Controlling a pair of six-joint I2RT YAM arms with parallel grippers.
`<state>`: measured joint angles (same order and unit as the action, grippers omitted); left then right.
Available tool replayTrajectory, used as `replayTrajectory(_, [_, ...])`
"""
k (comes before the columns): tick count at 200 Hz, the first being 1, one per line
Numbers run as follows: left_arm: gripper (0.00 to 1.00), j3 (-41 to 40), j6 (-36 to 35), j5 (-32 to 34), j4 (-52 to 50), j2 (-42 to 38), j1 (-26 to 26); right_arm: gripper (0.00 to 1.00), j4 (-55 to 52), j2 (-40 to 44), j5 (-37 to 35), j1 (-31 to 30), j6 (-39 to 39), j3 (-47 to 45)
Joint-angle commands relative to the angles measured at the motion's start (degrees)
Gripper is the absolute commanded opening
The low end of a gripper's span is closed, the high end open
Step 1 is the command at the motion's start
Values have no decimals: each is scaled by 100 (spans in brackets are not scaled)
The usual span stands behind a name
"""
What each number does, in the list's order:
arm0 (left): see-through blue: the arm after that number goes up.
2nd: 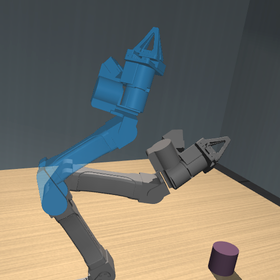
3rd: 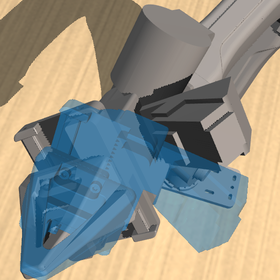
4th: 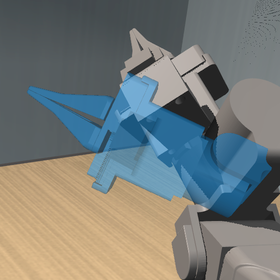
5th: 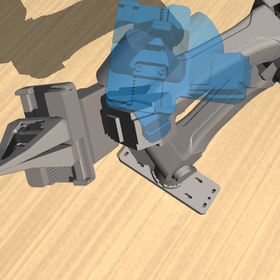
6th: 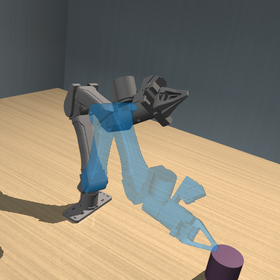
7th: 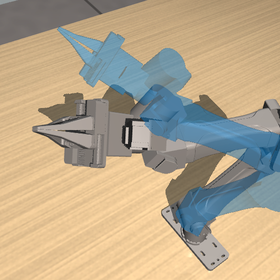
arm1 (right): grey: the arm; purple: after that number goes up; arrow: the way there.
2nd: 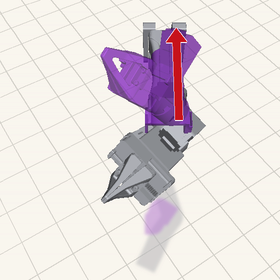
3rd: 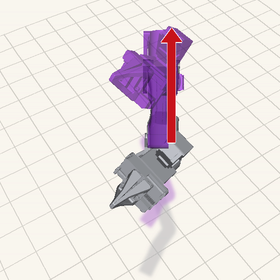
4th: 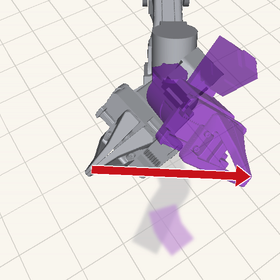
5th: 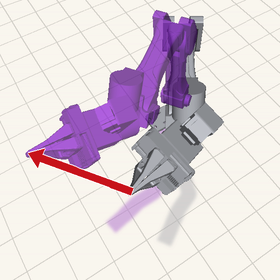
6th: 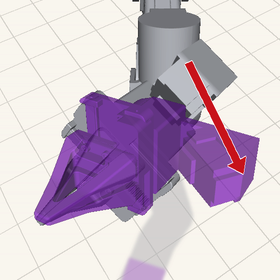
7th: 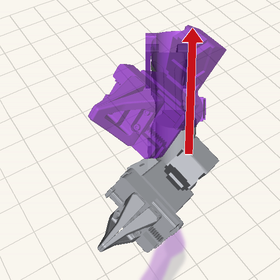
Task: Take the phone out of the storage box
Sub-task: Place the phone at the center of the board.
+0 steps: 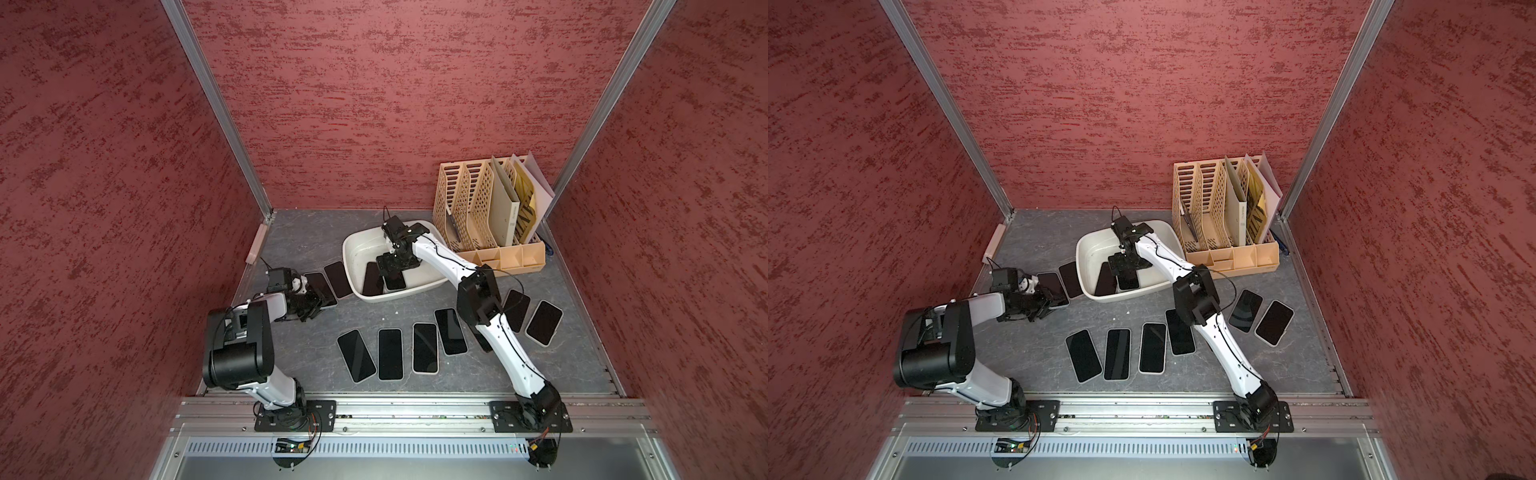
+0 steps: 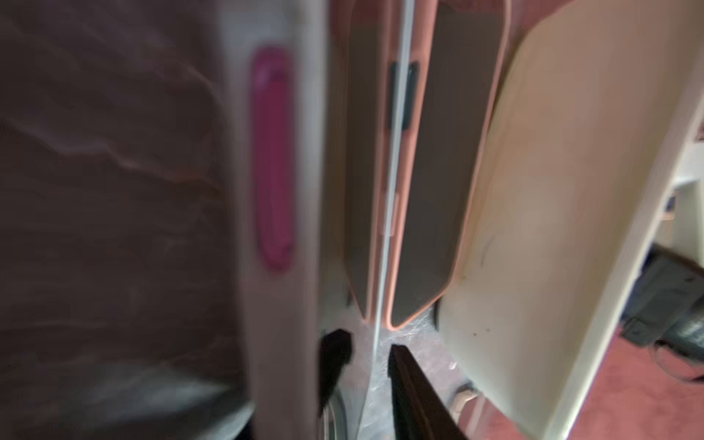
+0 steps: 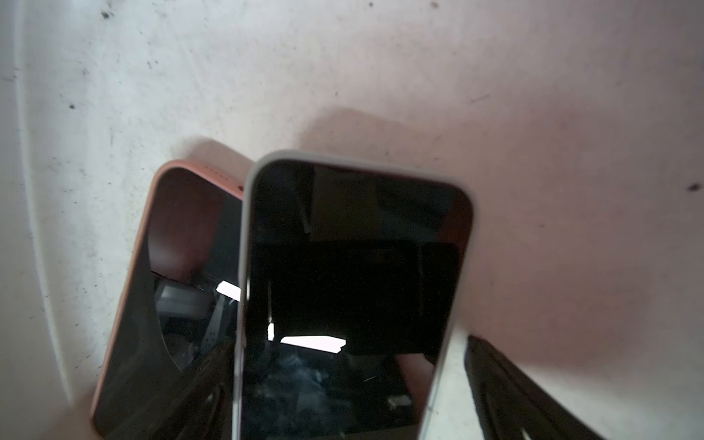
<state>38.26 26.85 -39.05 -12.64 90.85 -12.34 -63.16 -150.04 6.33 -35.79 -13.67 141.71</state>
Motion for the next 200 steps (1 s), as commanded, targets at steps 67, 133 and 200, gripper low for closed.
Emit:
replayTrajectory(67, [100, 280, -64, 744, -1673, -507, -287, 96, -756, -528, -462, 141, -188, 279])
replayTrajectory(133, [100, 313, 295, 858, -2108, -1921, -250, 94, -529, -102, -468, 590, -280, -236])
replayTrajectory(200, [100, 388, 700, 452, -1724, -2076, 258, 92, -470, -264, 288, 683, 50, -361])
